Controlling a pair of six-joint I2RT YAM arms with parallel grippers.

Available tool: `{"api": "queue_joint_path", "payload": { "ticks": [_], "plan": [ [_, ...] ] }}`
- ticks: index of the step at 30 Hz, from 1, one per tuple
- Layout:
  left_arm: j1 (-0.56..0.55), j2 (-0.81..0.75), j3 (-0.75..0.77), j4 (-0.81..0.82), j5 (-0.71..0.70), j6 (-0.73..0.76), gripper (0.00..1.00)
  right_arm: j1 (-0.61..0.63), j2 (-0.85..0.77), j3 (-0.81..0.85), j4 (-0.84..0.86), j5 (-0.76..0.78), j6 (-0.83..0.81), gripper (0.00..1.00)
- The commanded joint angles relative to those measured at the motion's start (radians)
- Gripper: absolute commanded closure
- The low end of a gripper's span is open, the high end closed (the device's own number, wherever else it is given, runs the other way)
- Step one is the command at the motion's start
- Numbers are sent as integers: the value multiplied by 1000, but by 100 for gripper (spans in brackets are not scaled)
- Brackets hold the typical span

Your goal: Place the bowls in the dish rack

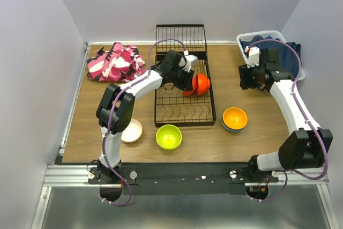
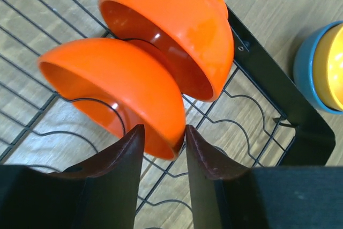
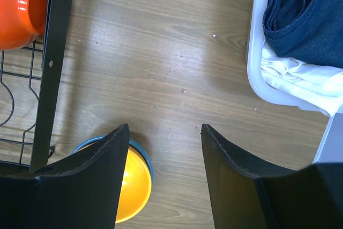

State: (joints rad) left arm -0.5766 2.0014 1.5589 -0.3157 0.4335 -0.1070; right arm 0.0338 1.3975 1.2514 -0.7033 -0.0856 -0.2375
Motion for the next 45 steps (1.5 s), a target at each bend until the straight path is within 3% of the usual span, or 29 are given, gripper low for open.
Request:
{"api": "queue_joint_path", "payload": {
  "ticks": [1,5,8,19,28,33,39,45],
  "plan": [
    [-2,34,29,9,22,-22,59,6,-5,6,11,23,-11,36],
    [12,20,-2,58,82,-68,90,5,12,19,14,20,-6,36],
    [33,-24,-49,101,128,-95,99,5,18,25,13,20,-6,36],
    [109,-121,-143,257,270,-249,100,5,47,51,1,29,-2,36],
    [167,-101,-252,616,511,-540,100,6,49,49,-18,52,-3,36],
    [193,-53,-332,935,625,-744,100,5,58,56,-25,64,-9,36],
    [222,68,-355,1430,751,-1152,100,5,89,86,-39,72,-14,36],
    [228,218,-286,1874,836,-1563,100,5,112,109,-50,78,-16,36]
  ]
}}
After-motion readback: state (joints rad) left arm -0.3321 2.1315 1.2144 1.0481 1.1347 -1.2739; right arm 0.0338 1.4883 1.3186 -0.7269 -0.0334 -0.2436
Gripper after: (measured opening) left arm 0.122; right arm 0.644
